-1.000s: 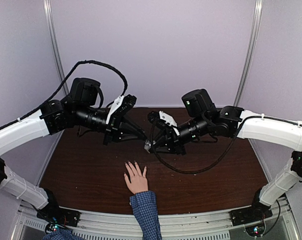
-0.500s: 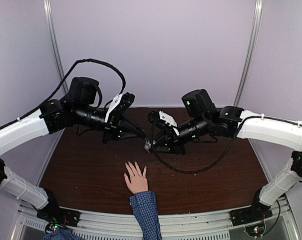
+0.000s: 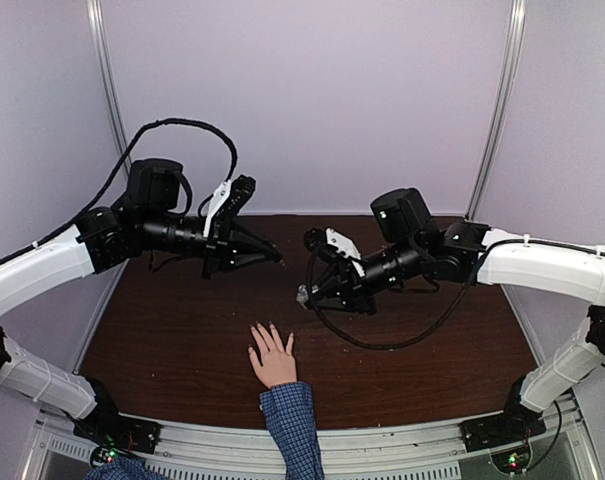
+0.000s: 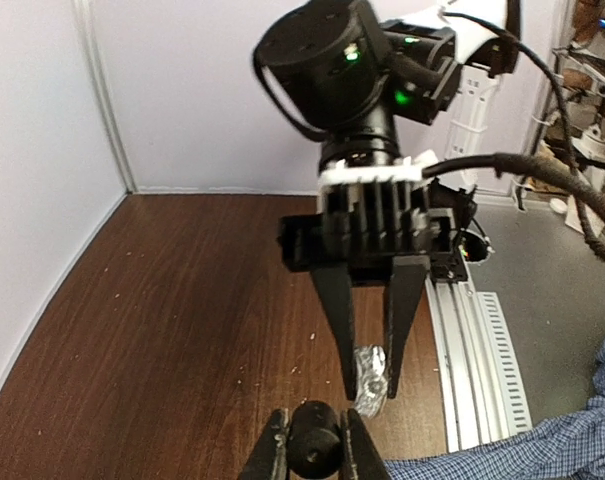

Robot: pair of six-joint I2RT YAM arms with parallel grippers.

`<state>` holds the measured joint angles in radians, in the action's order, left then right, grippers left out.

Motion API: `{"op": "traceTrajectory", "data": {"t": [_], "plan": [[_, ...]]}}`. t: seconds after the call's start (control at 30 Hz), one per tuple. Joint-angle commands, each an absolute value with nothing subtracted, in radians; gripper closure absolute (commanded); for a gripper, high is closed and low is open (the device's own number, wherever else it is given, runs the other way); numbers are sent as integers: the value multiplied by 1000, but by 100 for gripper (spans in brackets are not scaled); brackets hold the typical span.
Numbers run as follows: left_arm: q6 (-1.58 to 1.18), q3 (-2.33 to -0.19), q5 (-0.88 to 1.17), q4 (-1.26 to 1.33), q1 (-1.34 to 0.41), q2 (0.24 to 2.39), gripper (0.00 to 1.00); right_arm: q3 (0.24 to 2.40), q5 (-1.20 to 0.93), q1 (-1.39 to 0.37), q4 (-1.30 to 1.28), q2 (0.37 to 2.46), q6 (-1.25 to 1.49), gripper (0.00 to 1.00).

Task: Paint the nails
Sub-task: Remove the excess polish from the bottle rim, then paint the nail with the hand.

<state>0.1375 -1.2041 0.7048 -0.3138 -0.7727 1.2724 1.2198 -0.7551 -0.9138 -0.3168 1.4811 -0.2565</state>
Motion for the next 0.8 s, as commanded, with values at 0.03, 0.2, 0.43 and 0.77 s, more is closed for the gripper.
{"op": "traceTrajectory", "data": {"t": [0.03, 0.2, 0.43, 0.77], "plan": [[-14, -1085, 552, -172, -715, 1243, 100, 1150, -773, -843, -187, 1404, -173, 100], [-130, -1015, 454, -155, -659, 1263, 100, 1109, -797, -775, -126, 1379, -128, 100], [-159, -1053, 392, -302, -627, 1345, 100, 1098, -815, -715, -89, 1389, -101, 100], [-133, -1137, 428, -443, -620, 1456, 100, 1106, -809, -661, -75, 1409, -80, 100]]}}
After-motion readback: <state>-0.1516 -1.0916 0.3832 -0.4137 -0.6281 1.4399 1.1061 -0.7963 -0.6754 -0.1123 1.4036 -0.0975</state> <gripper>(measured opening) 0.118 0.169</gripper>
